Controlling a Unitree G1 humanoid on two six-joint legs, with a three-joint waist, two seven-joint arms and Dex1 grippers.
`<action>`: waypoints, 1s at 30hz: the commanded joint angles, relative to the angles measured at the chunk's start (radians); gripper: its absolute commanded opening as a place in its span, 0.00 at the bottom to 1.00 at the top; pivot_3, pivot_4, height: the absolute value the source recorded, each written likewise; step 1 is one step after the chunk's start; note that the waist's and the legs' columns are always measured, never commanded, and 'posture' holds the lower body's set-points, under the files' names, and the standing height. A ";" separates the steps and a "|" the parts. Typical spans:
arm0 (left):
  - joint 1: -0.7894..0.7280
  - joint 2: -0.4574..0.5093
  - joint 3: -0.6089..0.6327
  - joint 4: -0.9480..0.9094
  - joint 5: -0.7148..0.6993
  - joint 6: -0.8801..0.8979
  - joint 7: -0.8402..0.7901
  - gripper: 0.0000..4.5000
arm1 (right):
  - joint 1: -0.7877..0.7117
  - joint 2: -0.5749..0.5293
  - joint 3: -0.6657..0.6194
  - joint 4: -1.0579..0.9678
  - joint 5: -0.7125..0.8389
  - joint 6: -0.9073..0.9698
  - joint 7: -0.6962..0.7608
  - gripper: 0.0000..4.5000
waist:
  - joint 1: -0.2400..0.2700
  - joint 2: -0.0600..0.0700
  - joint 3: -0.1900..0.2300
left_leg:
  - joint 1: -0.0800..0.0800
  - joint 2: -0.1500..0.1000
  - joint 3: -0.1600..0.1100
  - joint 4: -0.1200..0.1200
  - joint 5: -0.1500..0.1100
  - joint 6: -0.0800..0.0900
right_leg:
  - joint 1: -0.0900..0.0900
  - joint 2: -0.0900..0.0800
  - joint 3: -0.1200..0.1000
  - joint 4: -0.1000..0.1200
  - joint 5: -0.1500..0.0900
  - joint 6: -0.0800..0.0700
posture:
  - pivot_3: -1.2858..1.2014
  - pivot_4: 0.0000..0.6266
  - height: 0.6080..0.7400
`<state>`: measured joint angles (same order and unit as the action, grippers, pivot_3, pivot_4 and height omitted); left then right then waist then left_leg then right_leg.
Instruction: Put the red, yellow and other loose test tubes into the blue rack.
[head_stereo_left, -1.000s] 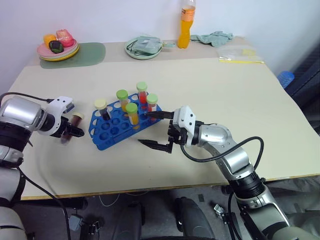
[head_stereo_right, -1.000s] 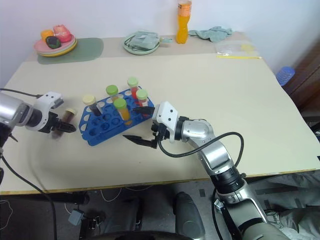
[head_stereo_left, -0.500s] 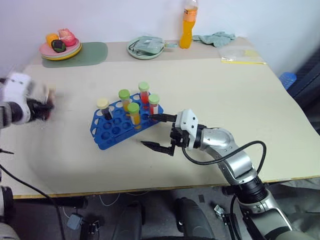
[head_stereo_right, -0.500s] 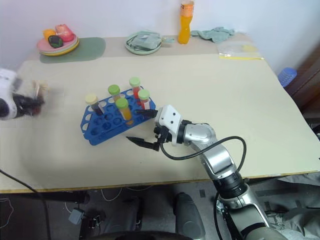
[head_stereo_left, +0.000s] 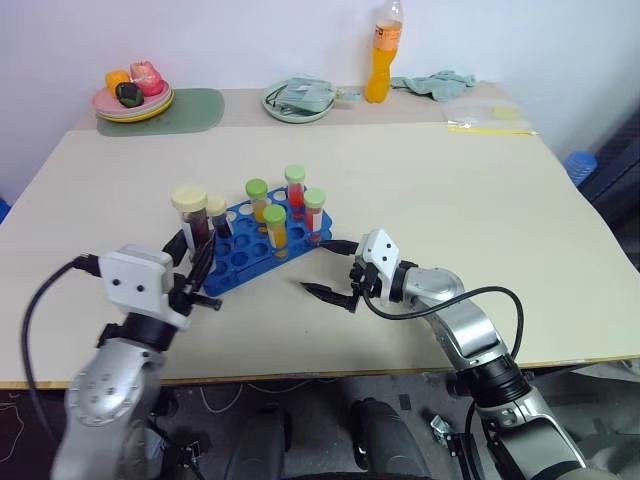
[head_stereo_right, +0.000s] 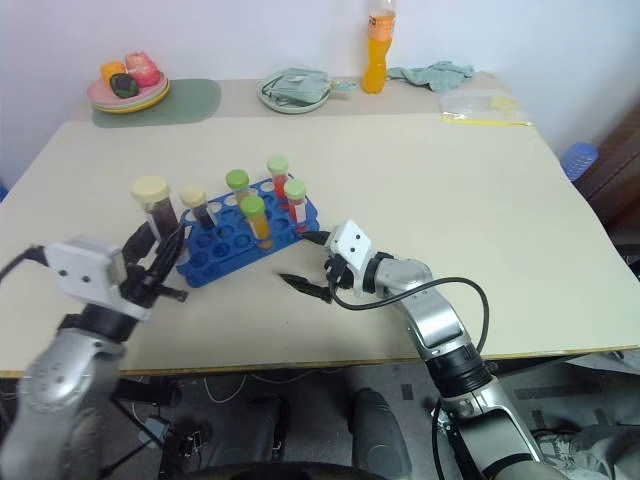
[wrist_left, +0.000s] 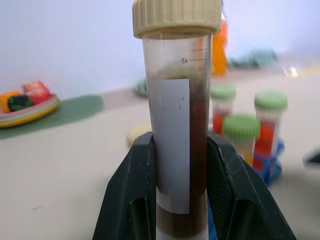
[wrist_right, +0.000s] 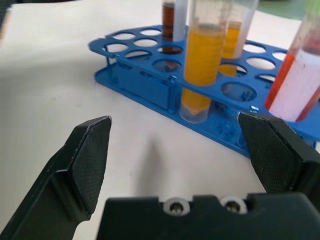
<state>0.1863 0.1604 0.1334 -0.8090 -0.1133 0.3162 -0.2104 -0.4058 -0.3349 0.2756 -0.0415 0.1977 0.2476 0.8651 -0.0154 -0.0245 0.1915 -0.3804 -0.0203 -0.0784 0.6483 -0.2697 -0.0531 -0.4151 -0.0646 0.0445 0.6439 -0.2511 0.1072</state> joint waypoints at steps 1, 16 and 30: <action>-0.014 -0.030 -0.048 0.089 0.113 -0.180 0.078 0.17 | -0.002 -0.022 0.019 -0.086 0.048 0.005 0.082 1.00 | -0.003 0.000 0.000 | 0.000 0.001 0.000 0.000 0.000 0.000 | 0.000 0.001 0.000 0.000 0.000 0.000 | 0.52 0.24 1.00; -0.126 -0.064 -0.101 0.372 0.096 -0.286 0.088 0.17 | 0.012 -0.019 0.019 -0.132 0.058 0.040 0.063 1.00 | 0.000 0.000 0.000 | 0.001 0.000 0.000 0.000 -0.001 0.001 | 0.001 0.001 0.000 0.000 0.000 0.000 | 0.52 0.24 1.00; -0.139 -0.049 -0.108 0.462 0.089 -0.327 0.076 0.17 | 0.005 -0.004 0.023 -0.128 0.061 0.045 0.058 1.00 | 0.001 0.000 0.000 | 0.001 0.000 0.000 0.000 -0.001 0.001 | 0.001 0.000 -0.001 -0.001 0.000 0.000 | 0.52 0.24 1.00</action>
<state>0.0541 0.1067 0.0241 -0.3542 -0.0253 0.0186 -0.1304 -0.3897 -0.3500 0.3053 -0.1243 0.2410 0.2981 0.9262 -0.0140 -0.0240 0.1918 -0.3796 -0.0199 -0.0787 0.6481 -0.2703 -0.0522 -0.4142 -0.0642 0.0439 0.6434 -0.2511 0.1074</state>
